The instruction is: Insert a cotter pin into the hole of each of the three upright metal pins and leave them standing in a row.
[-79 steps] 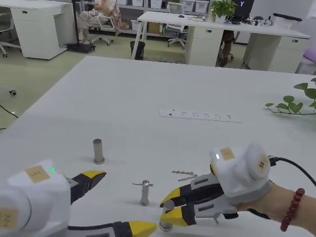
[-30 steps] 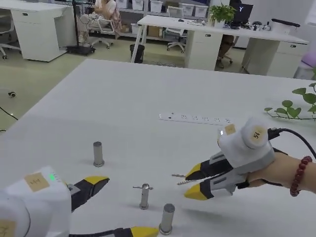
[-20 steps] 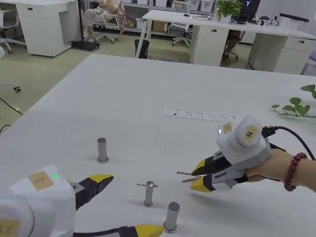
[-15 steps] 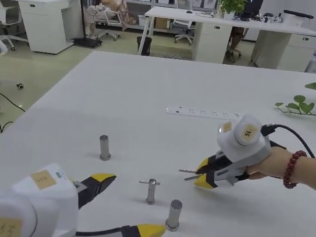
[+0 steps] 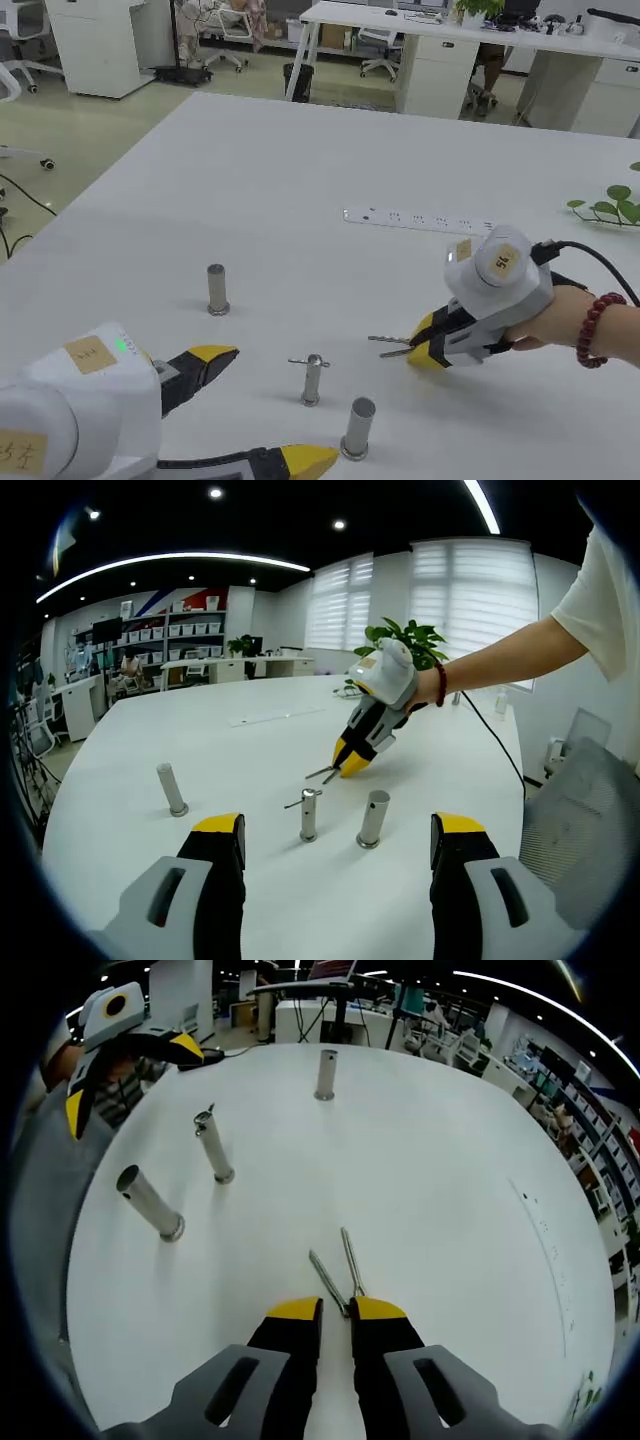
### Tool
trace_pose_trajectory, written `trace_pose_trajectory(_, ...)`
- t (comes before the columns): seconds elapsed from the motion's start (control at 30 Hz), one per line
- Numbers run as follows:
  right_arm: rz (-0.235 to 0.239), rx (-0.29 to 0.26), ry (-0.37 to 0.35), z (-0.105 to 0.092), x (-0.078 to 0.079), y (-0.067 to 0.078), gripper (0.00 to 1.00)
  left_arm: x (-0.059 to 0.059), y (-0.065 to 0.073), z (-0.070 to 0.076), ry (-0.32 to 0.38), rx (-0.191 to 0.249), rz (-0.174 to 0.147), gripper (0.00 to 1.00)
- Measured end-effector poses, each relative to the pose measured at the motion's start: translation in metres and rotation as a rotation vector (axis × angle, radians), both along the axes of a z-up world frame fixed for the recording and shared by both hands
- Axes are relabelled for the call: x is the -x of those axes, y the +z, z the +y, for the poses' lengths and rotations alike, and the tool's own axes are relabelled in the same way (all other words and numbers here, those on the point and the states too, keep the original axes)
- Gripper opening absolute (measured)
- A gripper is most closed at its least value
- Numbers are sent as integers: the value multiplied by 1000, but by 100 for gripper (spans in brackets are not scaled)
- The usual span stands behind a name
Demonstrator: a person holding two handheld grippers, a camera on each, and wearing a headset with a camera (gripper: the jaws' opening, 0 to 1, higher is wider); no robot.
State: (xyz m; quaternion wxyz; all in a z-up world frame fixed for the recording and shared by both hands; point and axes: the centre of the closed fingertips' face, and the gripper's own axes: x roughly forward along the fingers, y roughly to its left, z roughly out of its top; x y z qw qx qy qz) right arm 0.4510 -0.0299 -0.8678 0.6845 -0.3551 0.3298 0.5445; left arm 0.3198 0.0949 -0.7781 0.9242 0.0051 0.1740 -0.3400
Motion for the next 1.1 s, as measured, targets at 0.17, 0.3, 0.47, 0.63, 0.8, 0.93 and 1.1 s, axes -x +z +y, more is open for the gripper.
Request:
trace_pose_trajectory(0.17,8,24,9,-3,1,-1,11,0,1,0,-1,1,-1,75)
trace_pose_trajectory(0.3,28,47,14,-4,3,-2,8,1,1,0,-2,2,-1,75)
trace_pose_trajectory(0.47,32,88,42,-2,5,-3,6,1,2,1,-3,-2,0,74)
trace_pose_trajectory(0.63,4,134,74,-1,5,-3,4,1,2,1,0,-1,-1,74)
trace_pose_trajectory(0.8,-43,169,113,-1,6,-2,2,2,3,-1,-6,-3,1,73)
trace_pose_trajectory(0.93,-77,180,130,0,7,1,2,1,4,0,-8,-2,2,71)
trace_pose_trajectory(1.1,-144,191,166,3,7,12,2,0,7,-2,-13,-5,5,67)
